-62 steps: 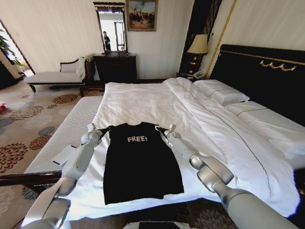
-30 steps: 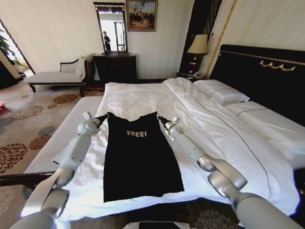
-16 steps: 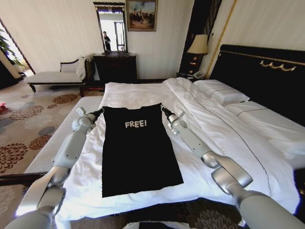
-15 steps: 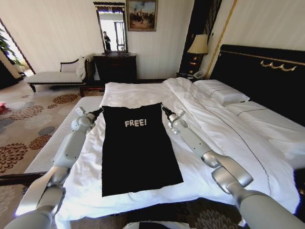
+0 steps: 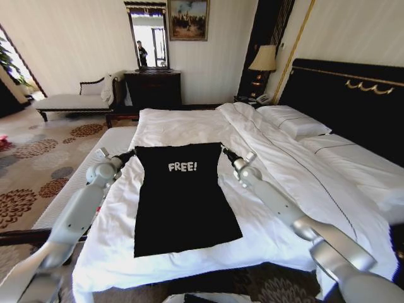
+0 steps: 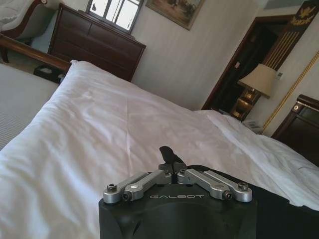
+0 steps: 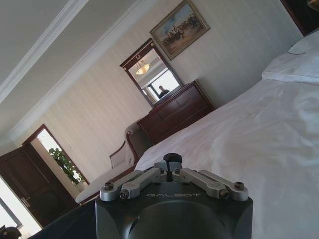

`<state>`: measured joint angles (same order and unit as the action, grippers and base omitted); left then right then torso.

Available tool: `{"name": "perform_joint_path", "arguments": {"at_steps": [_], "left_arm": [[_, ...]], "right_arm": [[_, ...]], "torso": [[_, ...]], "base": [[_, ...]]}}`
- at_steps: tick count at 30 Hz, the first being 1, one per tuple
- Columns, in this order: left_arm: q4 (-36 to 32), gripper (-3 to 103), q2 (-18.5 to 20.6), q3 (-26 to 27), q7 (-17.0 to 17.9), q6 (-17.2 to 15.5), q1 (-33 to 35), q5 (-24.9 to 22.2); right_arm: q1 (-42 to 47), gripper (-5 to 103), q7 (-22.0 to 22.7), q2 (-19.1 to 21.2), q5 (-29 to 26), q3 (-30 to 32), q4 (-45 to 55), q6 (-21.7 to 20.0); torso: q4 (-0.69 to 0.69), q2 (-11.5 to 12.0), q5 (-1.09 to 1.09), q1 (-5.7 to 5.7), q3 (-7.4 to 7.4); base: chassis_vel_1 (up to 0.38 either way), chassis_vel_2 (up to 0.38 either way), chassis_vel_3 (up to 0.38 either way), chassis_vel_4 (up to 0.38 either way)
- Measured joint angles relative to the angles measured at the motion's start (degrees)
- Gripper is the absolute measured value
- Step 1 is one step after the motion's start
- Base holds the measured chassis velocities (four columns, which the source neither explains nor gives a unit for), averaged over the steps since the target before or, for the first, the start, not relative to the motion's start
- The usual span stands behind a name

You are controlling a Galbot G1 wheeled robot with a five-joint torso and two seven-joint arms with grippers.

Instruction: Fold the clothes on the bed.

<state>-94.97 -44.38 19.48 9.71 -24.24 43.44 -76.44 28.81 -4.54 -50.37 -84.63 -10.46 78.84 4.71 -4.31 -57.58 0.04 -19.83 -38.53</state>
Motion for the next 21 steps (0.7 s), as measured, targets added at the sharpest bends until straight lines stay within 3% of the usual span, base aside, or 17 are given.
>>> {"name": "perform_joint_path", "arguments": {"at_steps": [4, 12, 15, 21], "left_arm": [[-7.1, 1, 3.1, 2.2, 2.3, 0.0, 6.1, -0.8], [-18.5, 1, 8.7, 5.2, 7.4, -2.1, 17.1, -3.0], [-24.0, 1, 10.7, 5.7, 10.4, -2.3, 22.3, -2.6], [-28.1, 1, 11.7, 6.4, 12.4, -2.3, 30.0, 0.5]], "right_arm": [[5.1, 0, 0.3, 3.5, -0.2, 2.7, 5.4, 0.4], [16.7, 0, 5.1, 9.3, -1.9, 8.7, 17.2, 0.6], [24.9, 0, 5.4, 12.4, -0.2, 12.0, 22.0, 0.7], [33.7, 0, 5.2, 13.7, 3.3, 15.8, 25.3, 1.4]], "torso": [[0.01, 0.0, -0.05, 0.0, 0.0], [0.0, 0.0, -0.02, -0.02, -0.01], [-0.02, 0.0, -0.04, -0.01, 0.0], [-0.02, 0.0, -0.02, -0.02, -0.01]], "base": [[0.0, 0.0, 0.0, 0.0], [0.0, 0.0, 0.0, 0.0], [0.0, 0.0, 0.0, 0.0], [0.0, 0.0, 0.0, 0.0]]}}
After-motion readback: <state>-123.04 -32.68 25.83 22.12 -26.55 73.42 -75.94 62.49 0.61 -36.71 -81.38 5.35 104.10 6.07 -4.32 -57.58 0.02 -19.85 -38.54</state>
